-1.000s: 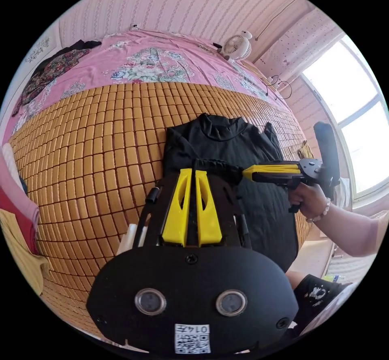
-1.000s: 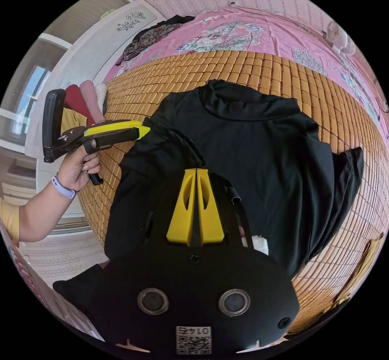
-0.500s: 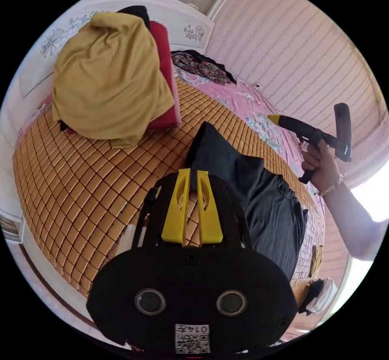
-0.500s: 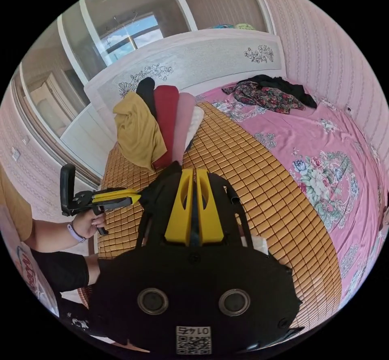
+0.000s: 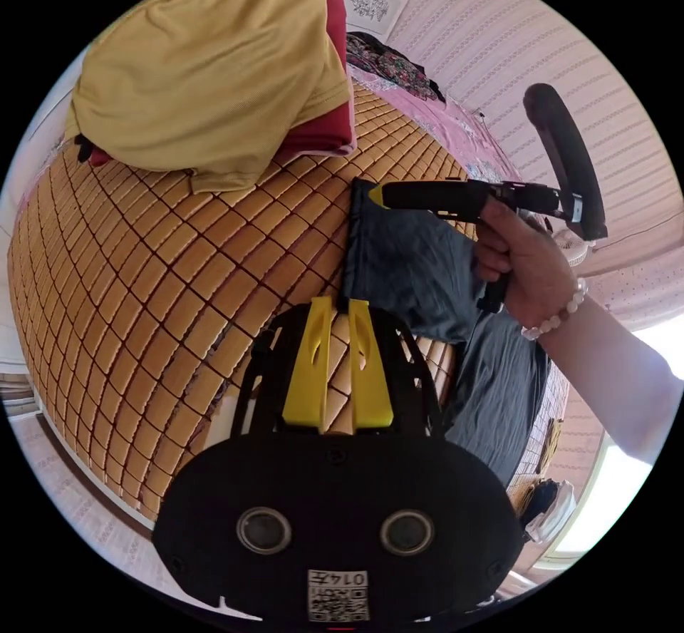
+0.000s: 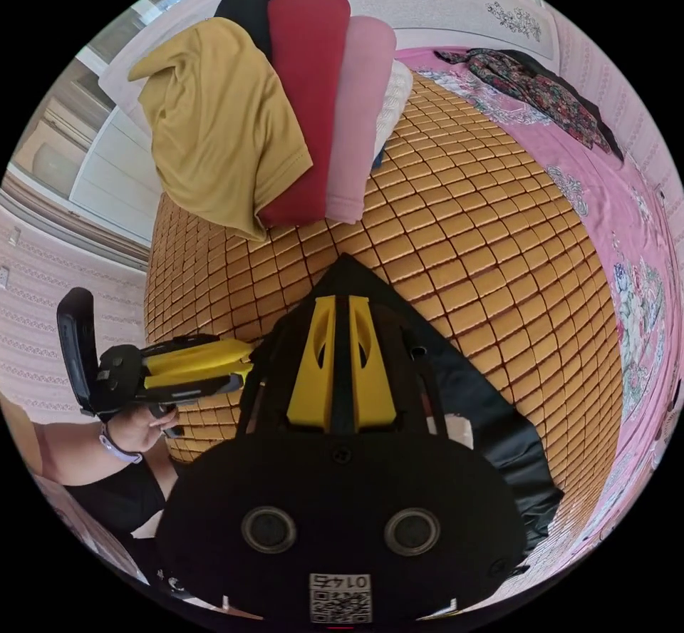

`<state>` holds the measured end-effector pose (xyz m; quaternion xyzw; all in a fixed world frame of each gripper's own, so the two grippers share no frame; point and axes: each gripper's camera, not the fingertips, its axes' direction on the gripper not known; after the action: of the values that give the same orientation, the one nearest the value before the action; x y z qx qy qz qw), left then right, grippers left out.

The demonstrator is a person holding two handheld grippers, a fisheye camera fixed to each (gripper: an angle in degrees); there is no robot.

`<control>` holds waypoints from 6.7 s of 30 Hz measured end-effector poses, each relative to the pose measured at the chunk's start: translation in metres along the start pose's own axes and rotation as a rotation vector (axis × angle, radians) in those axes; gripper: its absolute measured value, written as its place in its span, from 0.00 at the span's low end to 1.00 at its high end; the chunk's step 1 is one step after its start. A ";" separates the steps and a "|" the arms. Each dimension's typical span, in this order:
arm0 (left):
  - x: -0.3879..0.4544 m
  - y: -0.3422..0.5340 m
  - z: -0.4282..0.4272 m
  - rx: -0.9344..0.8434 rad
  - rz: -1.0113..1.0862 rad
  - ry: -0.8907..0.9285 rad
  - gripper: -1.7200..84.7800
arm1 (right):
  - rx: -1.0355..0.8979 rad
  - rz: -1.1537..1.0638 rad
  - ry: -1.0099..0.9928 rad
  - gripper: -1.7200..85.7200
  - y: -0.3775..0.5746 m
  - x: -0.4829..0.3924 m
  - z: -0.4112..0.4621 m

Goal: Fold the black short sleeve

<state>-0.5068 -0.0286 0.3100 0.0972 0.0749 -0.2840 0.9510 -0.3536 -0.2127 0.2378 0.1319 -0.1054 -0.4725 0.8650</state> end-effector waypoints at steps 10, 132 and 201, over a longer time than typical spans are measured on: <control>-0.022 0.023 0.003 0.069 -0.174 0.158 0.07 | 0.134 0.060 -0.116 0.08 0.017 -0.005 -0.027; -0.034 -0.001 0.055 -0.002 -0.083 0.219 0.09 | -0.051 0.006 0.236 0.12 0.012 -0.116 0.026; 0.663 0.309 0.288 -0.531 1.294 0.503 0.10 | 0.467 1.588 0.396 0.08 0.745 0.017 -0.233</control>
<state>0.2385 -0.1898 0.5025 -0.0492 0.2844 0.3913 0.8738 0.3148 0.1889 0.2634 0.2739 -0.1081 0.3403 0.8930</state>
